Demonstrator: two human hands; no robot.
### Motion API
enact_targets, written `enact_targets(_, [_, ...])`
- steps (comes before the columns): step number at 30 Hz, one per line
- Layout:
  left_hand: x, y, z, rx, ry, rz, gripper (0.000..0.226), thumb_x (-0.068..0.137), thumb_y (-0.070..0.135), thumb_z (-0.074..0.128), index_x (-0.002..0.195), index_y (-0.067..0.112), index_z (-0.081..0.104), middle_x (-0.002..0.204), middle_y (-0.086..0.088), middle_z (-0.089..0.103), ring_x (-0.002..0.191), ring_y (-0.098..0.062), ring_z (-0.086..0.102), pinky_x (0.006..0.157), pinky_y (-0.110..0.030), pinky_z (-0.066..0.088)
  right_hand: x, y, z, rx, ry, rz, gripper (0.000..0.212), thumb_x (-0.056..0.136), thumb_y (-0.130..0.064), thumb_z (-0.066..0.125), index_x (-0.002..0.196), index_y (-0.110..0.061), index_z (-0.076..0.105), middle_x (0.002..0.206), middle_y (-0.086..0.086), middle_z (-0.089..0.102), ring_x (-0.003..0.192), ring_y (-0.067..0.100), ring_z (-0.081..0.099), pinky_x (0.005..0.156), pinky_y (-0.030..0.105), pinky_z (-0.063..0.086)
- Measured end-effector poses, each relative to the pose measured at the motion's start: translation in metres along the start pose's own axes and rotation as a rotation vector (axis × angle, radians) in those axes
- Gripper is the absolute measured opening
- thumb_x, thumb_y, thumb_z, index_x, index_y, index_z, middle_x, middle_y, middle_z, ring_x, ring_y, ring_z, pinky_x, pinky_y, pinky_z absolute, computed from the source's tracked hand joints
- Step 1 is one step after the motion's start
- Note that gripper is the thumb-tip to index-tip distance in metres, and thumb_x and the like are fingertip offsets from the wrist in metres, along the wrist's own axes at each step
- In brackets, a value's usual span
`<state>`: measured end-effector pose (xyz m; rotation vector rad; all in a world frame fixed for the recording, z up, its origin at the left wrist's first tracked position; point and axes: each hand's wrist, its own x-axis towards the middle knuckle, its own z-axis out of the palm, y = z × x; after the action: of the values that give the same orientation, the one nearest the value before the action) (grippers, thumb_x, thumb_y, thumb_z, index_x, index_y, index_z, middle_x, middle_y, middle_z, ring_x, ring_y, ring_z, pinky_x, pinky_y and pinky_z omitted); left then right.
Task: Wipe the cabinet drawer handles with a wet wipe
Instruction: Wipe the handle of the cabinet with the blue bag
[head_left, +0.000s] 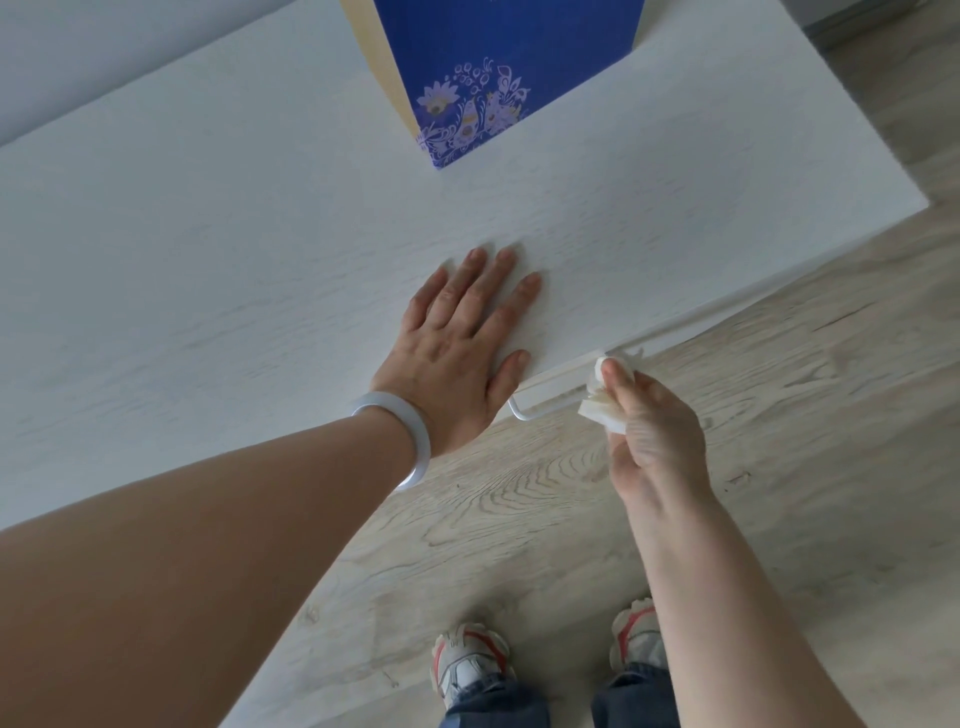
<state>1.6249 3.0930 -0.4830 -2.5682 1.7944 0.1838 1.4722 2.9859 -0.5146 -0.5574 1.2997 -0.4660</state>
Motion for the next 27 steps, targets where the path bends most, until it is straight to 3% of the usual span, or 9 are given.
enact_targets(4, [0.001, 0.001, -0.001, 0.002, -0.002, 0.002, 0.061, 0.100, 0.048, 0.021, 0.156, 0.023, 0.015, 0.163, -0.004, 0.011, 0.151, -0.024, 0.005, 0.122, -0.045, 0.008, 0.009, -0.015, 0.000, -0.109, -0.006, -0.024, 0.022, 0.080, -0.010, 0.075, 0.066, -0.016, 0.059, 0.064, -0.006, 0.063, 0.070, 0.011, 0.058, 0.071, 0.024, 0.045])
enact_targets(7, [0.000, 0.000, -0.001, 0.002, -0.002, 0.002, 0.061, 0.101, 0.047, 0.022, 0.156, 0.023, 0.015, 0.163, -0.004, 0.011, 0.151, -0.024, 0.005, 0.122, -0.046, 0.008, 0.012, -0.020, 0.000, -0.170, -0.031, 0.004, 0.023, 0.080, -0.007, 0.074, 0.069, -0.015, 0.056, 0.071, -0.002, 0.061, 0.070, 0.012, 0.057, 0.066, 0.024, 0.044])
enact_targets(14, [0.000, 0.001, 0.000, 0.003, 0.009, 0.005, 0.061, 0.101, 0.047, 0.023, 0.156, 0.022, 0.017, 0.163, -0.005, 0.012, 0.151, -0.024, 0.006, 0.122, -0.046, 0.010, -0.008, 0.003, 0.003, 0.154, 0.109, 0.077, 0.029, 0.078, 0.000, 0.074, 0.068, -0.014, 0.051, 0.063, -0.001, 0.064, 0.066, 0.013, 0.061, 0.058, 0.018, 0.050])
enact_targets(20, [0.000, 0.001, -0.001, 0.001, 0.013, 0.008, 0.061, 0.101, 0.047, 0.023, 0.156, 0.022, 0.017, 0.163, -0.005, 0.013, 0.151, -0.025, 0.007, 0.122, -0.046, 0.010, 0.006, -0.014, 0.003, -0.149, 0.041, -0.096, 0.024, 0.076, -0.004, 0.076, 0.068, -0.015, 0.057, 0.076, 0.006, 0.061, 0.067, 0.015, 0.057, 0.049, 0.018, 0.045])
enact_targets(27, [0.000, 0.001, -0.002, 0.002, -0.004, 0.002, 0.061, 0.101, 0.047, 0.022, 0.156, 0.022, 0.015, 0.163, -0.005, 0.011, 0.151, -0.024, 0.005, 0.122, -0.047, 0.011, -0.019, 0.017, 0.004, 0.111, 0.109, 0.031, 0.028, 0.080, -0.007, 0.074, 0.068, -0.014, 0.050, 0.063, -0.004, 0.062, 0.060, 0.007, 0.059, 0.051, 0.015, 0.047])
